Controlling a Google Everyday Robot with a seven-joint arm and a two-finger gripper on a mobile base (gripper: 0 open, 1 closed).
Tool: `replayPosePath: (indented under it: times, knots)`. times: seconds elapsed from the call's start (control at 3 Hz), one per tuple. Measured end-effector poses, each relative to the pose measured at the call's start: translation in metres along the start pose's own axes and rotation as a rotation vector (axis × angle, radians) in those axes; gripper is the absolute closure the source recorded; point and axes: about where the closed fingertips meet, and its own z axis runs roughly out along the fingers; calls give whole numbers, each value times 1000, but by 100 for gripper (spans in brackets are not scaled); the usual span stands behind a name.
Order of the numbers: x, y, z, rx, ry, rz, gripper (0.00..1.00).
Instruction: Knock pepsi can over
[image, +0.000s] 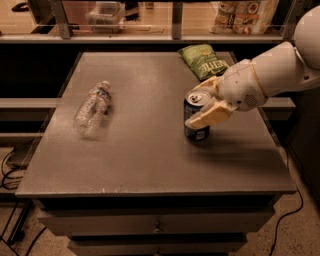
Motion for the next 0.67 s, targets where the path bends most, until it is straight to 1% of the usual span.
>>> replayPosePath:
  times: [0.33, 0.67]
  knots:
    - [-12, -9, -10, 52, 109, -57, 94]
    - [-13, -18, -16, 99, 280, -118, 100]
